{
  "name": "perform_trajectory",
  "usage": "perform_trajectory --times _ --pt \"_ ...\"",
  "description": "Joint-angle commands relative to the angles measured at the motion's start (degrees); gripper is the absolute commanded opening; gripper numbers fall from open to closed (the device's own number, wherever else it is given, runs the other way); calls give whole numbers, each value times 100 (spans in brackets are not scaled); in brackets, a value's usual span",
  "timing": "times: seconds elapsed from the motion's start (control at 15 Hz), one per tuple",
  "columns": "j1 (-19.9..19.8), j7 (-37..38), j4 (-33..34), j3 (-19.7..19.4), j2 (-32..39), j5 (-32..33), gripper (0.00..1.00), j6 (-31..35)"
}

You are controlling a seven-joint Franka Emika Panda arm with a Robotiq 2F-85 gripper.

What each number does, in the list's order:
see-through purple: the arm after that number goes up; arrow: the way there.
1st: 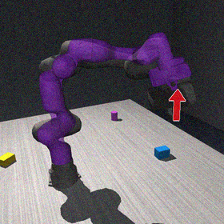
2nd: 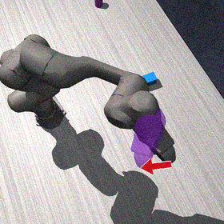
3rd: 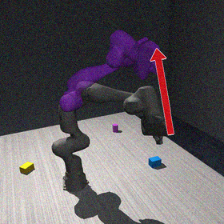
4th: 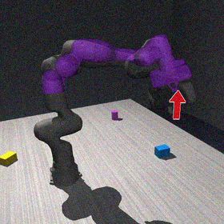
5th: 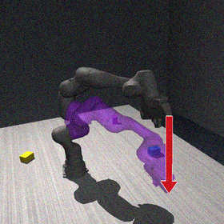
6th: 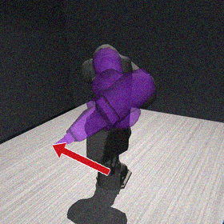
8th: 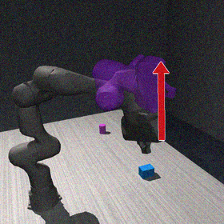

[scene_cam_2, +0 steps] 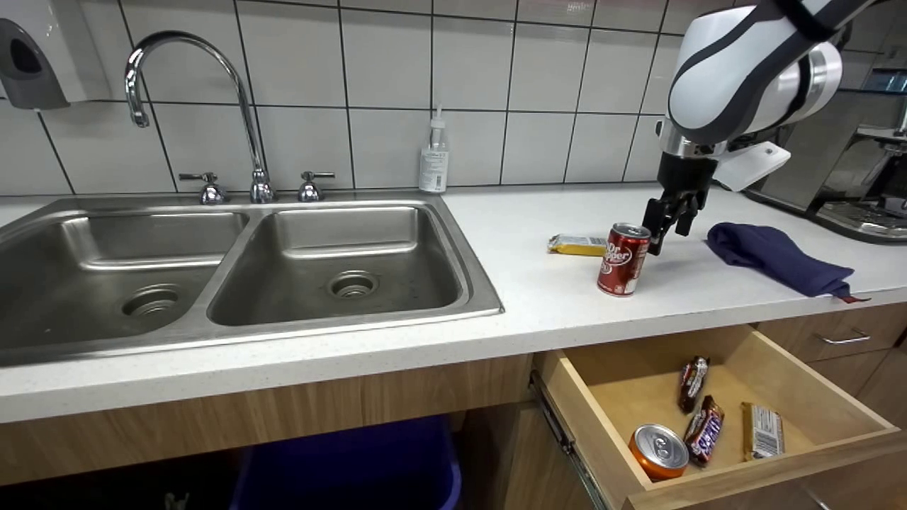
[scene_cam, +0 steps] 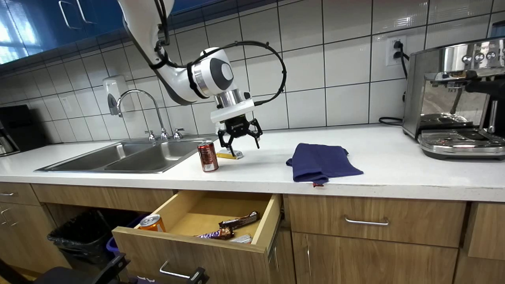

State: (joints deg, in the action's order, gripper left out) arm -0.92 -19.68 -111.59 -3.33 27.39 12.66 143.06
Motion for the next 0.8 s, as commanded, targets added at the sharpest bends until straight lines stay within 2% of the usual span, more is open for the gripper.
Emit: perform_trajectory --times 0.0,0.73 --pt "-163 -380 497 238 259 2 100 -366" --pt "-136 -949 1208 484 738 40 100 -751"
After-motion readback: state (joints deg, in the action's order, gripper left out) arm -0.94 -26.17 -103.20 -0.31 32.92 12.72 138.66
